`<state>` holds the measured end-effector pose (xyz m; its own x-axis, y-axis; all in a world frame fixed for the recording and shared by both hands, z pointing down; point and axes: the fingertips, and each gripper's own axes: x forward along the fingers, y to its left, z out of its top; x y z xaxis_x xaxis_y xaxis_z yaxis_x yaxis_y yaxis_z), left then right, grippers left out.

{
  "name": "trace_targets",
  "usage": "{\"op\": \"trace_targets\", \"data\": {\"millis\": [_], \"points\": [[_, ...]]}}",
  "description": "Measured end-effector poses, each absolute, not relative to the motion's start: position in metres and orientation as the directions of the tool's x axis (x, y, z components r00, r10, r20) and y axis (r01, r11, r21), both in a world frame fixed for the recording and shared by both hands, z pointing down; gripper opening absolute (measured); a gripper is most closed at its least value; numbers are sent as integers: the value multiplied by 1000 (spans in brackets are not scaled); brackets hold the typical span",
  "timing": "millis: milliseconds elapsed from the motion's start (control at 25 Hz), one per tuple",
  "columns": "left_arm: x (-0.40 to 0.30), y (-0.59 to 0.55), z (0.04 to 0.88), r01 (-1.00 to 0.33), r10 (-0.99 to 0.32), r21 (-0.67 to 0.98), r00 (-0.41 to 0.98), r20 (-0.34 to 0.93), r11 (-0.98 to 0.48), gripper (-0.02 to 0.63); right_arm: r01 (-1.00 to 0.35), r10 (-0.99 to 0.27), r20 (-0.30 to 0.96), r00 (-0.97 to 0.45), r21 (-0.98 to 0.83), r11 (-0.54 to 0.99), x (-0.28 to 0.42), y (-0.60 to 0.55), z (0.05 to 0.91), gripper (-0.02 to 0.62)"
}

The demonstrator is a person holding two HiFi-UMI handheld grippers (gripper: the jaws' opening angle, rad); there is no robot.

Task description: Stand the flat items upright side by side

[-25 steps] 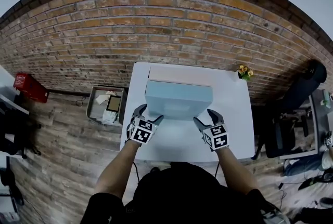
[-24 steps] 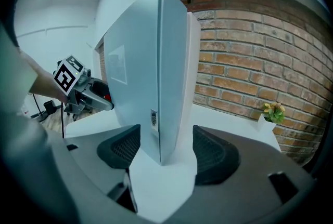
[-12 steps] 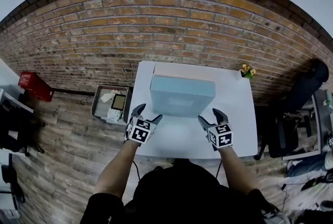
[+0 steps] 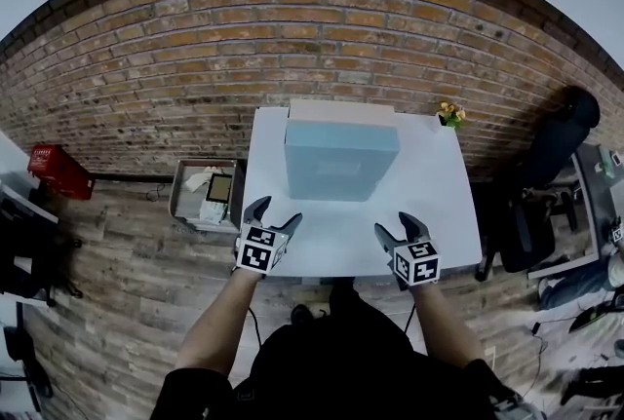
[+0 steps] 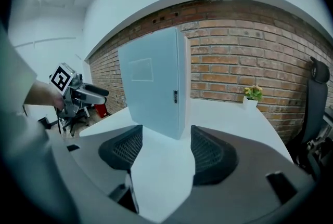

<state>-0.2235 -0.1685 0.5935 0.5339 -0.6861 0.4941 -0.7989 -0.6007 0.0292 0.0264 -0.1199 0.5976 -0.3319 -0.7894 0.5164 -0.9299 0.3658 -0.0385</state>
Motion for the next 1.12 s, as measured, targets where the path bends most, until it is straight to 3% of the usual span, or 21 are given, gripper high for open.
{"op": "trace_targets", "data": {"millis": [240,480,760,920,1120], "points": [[-228,-152,561,-813,-719,56,542,436,-579,326,-927,-793,497,-353,-69,369,21,-98,586,285],[-219,-116,537,-820,-736,56,539,410,-570,278,-903,-804,424,-417,-93,419,15,-80,560,219],[-140,-51,527,-794,-707,76,577,410,-604,212,-878,-860,217,-462,-249,409,45,2,494,22],[-78,-6,499,-757,-699,105,639,322,-644,141,-849,-863,141,-485,-312,426,75,48,475,17],[-53,47,465,-766,-730,53,629,268,-640,80,-818,-824,120,-554,-261,512,78,87,470,16]]}}
